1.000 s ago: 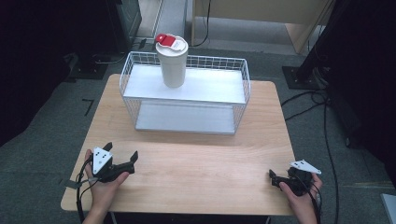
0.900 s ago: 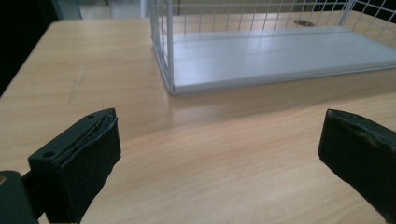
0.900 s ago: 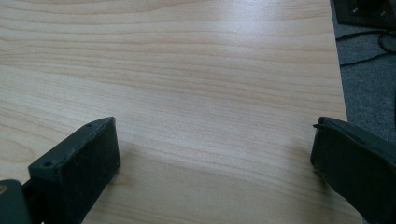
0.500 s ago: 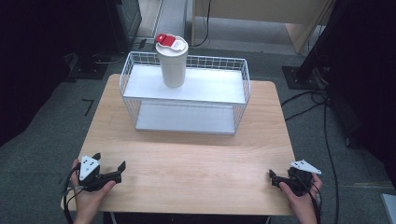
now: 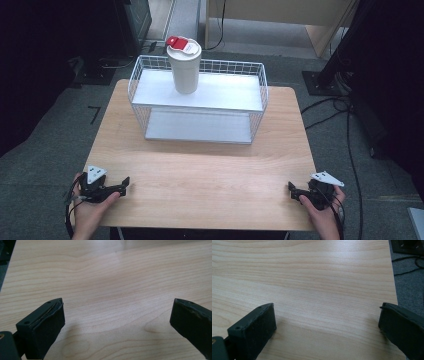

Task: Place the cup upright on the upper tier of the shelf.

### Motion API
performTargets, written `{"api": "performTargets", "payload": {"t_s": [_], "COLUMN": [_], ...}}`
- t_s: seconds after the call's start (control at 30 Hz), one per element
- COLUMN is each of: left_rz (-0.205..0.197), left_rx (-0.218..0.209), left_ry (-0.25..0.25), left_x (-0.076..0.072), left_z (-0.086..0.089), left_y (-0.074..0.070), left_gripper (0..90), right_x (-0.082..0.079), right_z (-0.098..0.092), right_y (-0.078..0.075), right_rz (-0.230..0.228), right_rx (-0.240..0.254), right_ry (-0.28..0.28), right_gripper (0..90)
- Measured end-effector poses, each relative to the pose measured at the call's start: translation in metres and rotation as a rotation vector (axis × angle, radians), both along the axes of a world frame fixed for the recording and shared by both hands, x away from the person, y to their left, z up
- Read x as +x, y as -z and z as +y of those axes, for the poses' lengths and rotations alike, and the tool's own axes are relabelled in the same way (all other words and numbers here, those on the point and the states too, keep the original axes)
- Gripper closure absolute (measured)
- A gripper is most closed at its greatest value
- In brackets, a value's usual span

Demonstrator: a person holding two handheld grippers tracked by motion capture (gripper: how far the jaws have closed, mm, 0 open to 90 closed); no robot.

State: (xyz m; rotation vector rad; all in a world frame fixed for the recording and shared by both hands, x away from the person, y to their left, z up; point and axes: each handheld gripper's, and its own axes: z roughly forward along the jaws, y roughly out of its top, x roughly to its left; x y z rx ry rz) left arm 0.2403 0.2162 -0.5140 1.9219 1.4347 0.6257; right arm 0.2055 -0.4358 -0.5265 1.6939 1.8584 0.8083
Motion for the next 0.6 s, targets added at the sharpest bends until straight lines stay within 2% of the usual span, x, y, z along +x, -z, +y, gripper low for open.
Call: {"api": "performTargets", "payload": {"t_s": [0.17, 0.23, 0.33, 0.6], "left_rz": [0.038, 0.043, 0.066, 0.068], "left_rx": [0.053, 0.059, 0.043, 0.044], "left_ry": [0.009, 0.015, 0.037, 0.045], "left_x": [0.0025, 0.0029, 0.0044, 0.0073], "left_z": [-0.0049, -0.0061, -0.006, -0.0072], "left_y": [0.0028, 0.0037, 0.0049, 0.0049], "left_gripper": [0.3, 0.3, 0.3, 0.2], "right_x": [0.0, 0.0, 0.0, -0.0002], "right_z": [0.0001, 0.0, 0.0, -0.0003], "right_y": [0.0, 0.0, 0.0, 0.0001], "right_rz": [0.0, 0.0, 0.0, -0.001], "right_rx": [0.0, 0.0, 0.001, -0.001], "right_ry": [0.001, 0.001, 0.0, 0.01], "right_gripper": [1.0, 1.0, 1.0, 1.0]}}
